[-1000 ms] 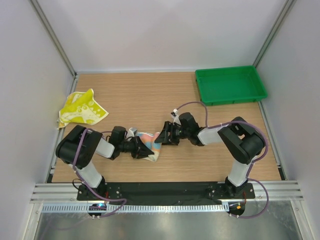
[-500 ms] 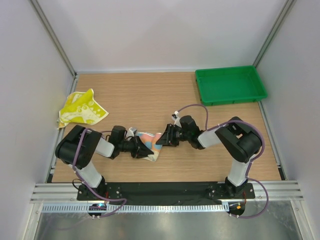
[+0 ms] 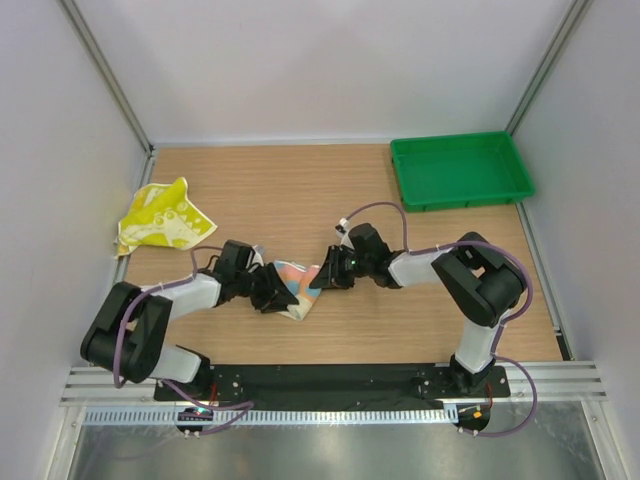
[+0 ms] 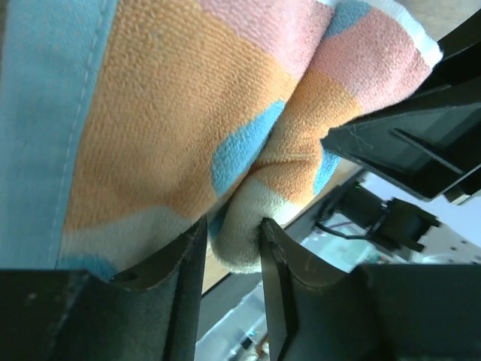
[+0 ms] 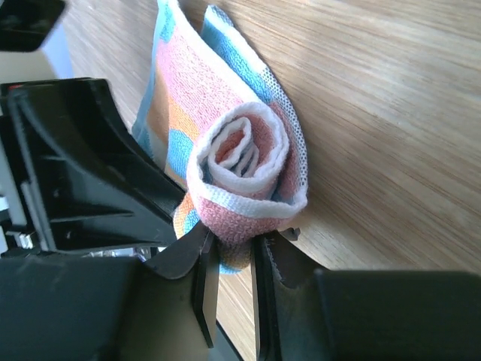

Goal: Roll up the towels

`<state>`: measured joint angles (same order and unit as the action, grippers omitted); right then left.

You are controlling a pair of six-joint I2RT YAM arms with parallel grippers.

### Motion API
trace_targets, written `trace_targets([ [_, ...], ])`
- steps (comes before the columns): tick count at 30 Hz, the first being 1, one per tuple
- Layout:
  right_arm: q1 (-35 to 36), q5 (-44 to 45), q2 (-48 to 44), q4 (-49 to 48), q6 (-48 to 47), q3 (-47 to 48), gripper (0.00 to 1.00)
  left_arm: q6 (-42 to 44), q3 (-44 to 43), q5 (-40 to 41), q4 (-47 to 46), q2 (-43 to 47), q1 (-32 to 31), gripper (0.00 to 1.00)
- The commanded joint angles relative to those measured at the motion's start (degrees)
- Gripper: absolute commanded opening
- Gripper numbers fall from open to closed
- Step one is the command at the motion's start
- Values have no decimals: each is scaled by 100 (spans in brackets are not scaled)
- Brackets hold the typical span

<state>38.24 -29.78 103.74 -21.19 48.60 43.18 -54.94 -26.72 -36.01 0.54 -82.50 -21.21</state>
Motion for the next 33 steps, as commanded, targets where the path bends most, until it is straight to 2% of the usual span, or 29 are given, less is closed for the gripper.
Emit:
trace_targets([
  [1, 34, 341, -223, 1239, -474, 278, 14, 651, -184, 1367, 1579, 383, -120, 40],
  [3, 70, 359, -214, 1529, -527, 392, 13, 695, -237, 1509, 1686, 541, -251, 41],
  [4, 78, 394, -223, 1617, -544, 428, 13, 695, -298, 1596, 1791, 699, -304, 46],
  [8, 219, 569, -293, 2048, -606, 612, 13, 774, -614, 2376, 2177, 1174, -734, 49],
  [15, 439, 772, -223, 3251, -896, 1315, 13, 958, -1519, 4362, 3030, 1719, -2202, 49],
  [18, 492, 895, -206, 3630, -975, 1552, 13, 1090, -1748, 4751, 3137, 1772, -2738, 49],
  [24, 606, 1132, -153, 4254, -1089, 1948, 13, 1415, -2126, 5560, 3137, 1474, -3923, 49],
  [28, 623, 1167, -56, 4509, -1081, 2115, 13, 1468, -2425, 5929, 3137, 887, -4530, 49],
  [33, 667, 1159, 14, 4668, -1098, 2204, 13, 1328, -2549, 6272, 3075, 323, -4980, 49],
])
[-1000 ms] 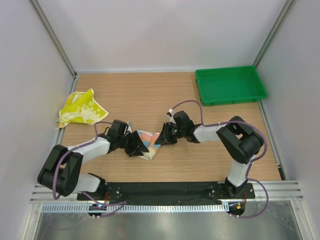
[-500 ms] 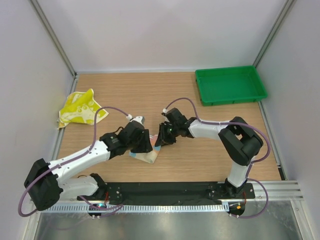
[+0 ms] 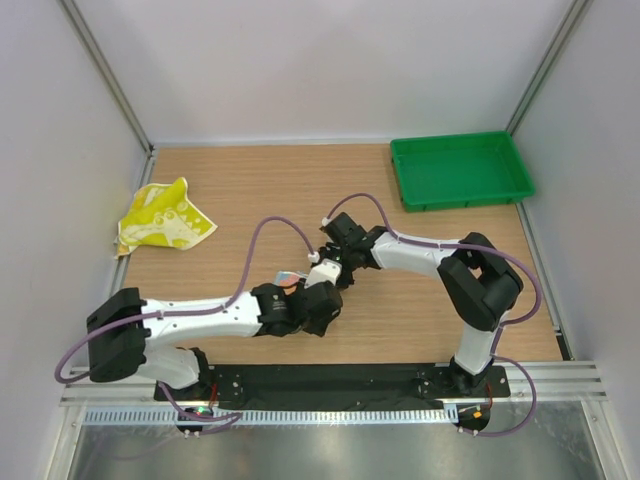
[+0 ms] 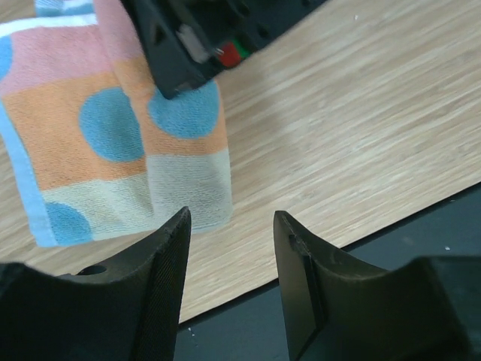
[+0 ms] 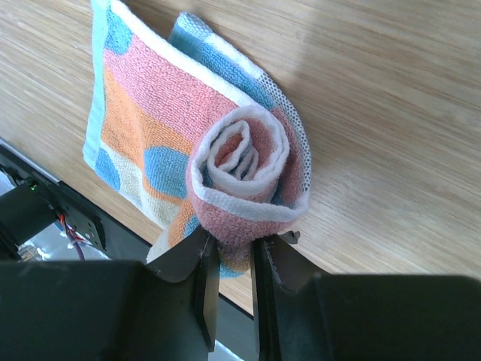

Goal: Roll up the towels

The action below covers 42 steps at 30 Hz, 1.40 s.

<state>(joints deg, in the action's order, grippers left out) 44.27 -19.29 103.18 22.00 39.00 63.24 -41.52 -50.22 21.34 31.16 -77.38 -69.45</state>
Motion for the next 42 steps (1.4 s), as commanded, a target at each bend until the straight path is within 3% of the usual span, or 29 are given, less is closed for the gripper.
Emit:
trace_targets([
  [1, 64, 110, 71, 358, -147, 206, 13, -32, -216, 572, 13, -355, -191, 49],
  [12, 73, 13, 62, 419, -174, 285, 13, -41, -182, 951, 75, -1120, -200, 50],
  [23, 73, -101, 220, 481, -183, 496, 19, -418, 451, 757, -109, -1068, -200, 51],
  [26, 73, -84, 273, 524, -209, 540, 23, -471, 565, 679, -101, -1200, -200, 43],
  [27, 73, -84, 299, 542, -209, 523, 24, -480, 592, 609, -118, -1252, -200, 34],
  [30, 73, -93, 335, 507, -209, 505, 29, -507, 688, 503, -232, -1341, -200, 20],
  [33, 12, -75, 326, 490, -200, 461, 38, -489, 680, 485, -242, -1358, -200, 9],
  [36, -120, -31, 265, 463, -191, 443, 55, -436, 645, 450, -233, -1350, -192, 1],
  [38, -278, 4, 151, 472, -174, 408, 66, -410, 636, 388, -242, -1314, -192, 0],
  [42, -690, 30, -122, 411, -148, 242, 73, -349, 522, 379, -110, -1113, -192, 0],
])
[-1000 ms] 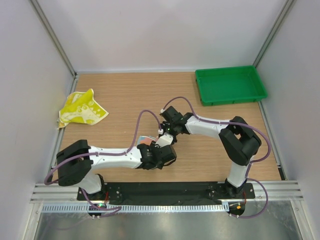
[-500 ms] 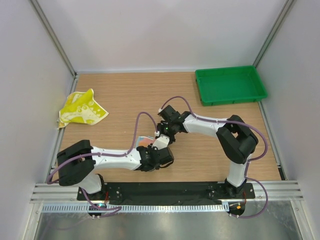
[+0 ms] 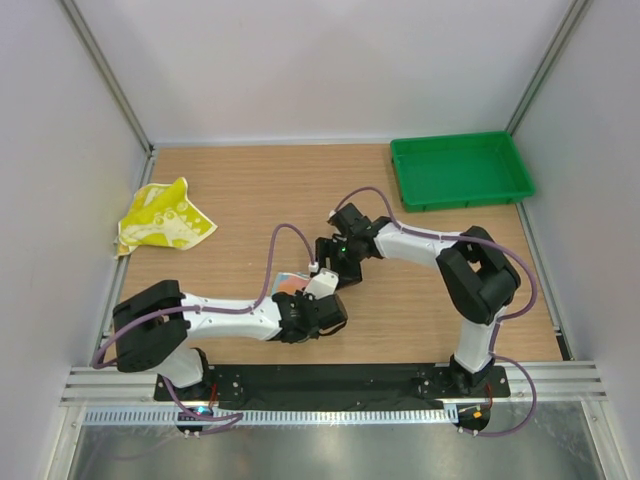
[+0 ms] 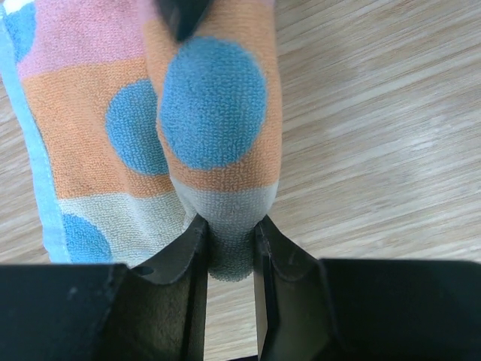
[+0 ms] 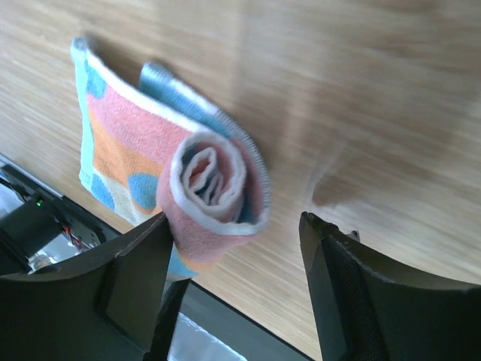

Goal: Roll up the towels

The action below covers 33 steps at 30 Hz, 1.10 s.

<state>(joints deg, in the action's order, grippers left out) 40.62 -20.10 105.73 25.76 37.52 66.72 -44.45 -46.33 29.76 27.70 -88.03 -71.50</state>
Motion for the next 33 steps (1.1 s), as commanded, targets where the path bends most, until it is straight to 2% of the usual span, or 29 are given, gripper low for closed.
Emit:
trace_targets([
  [1, -405, 68, -456, -9, 1, -167, 74, -47, 106, -453, 270, 100, 14, 0],
  [8, -933, -389, -1124, -711, 54, -940, 75, -11, 315, -821, 193, 821, 329, 0],
  [13, -960, -478, -1511, -1125, 221, -1327, 76, -82, 1011, -2208, -817, 1375, 1076, 0],
  [18, -951, -766, -1626, -1661, 414, -1714, 77, -204, 1459, -2949, -1311, 1709, 1787, 0],
  [20, -951, -908, -1617, -1976, 528, -1820, 77, -318, 1705, -3579, -1626, 1771, 2034, 0],
  [24, -942, -1136, -1565, -2250, 581, -2040, 78, -564, 2153, -4337, -2224, 1903, 2597, 0],
  [28, -916, -1260, -1538, -2514, 616, -2171, 78, -741, 2409, -4637, -2489, 1868, 2958, 0],
  [33, -705, -1321, -1390, -3567, 1003, -2488, 78, -1092, 2742, -4943, -2909, 1868, 3300, 0],
])
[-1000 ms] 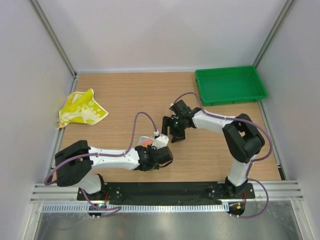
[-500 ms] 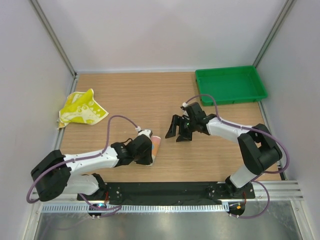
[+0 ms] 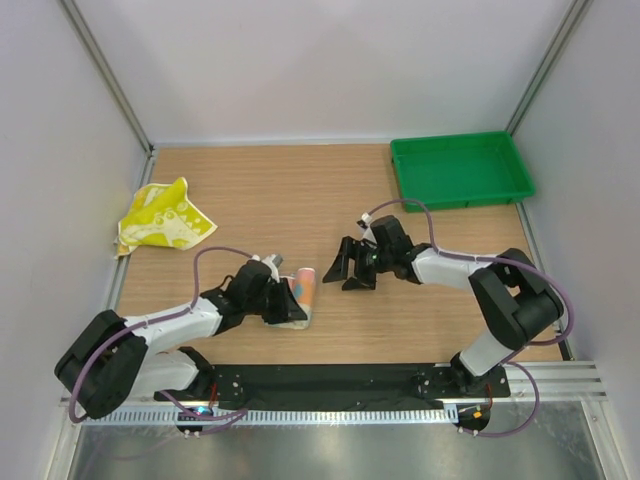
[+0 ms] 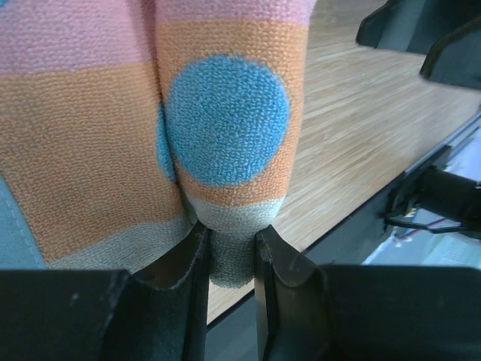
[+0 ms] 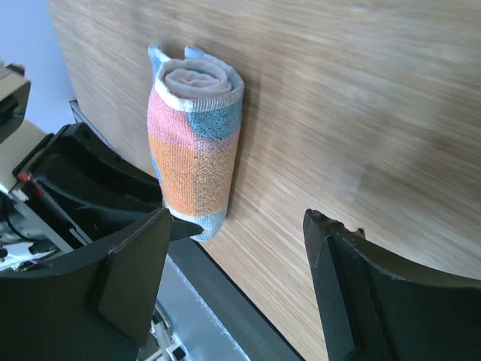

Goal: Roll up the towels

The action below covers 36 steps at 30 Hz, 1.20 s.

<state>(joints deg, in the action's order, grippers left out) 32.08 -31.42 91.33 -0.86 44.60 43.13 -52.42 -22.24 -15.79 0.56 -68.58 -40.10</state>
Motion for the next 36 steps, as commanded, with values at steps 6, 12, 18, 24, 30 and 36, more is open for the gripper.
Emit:
trace_targets([
  [6, 466, -303, 640, -2320, 847, -341, 77, -611, 598, -723, -574, -173, 502, 0],
  [12, 747, -304, 1378, -3095, 1068, -218, 74, -734, 817, -864, -750, -218, 713, 0],
  [18, 800, -295, 1747, -3447, 1156, -191, 60, -752, 932, -890, -732, -130, 889, 0],
  [24, 809, -277, 1845, -3368, 1069, -130, 37, -725, 950, -1031, -811, -296, 1004, 0],
  [30, 800, -137, 1599, -2868, 850, 37, 25, -155, 520, -961, -198, -481, 1004, 1],
  [36, 800, 250, 1300, -1418, 331, 380, 21, 364, 185, -583, 831, -61, 1004, 16],
])
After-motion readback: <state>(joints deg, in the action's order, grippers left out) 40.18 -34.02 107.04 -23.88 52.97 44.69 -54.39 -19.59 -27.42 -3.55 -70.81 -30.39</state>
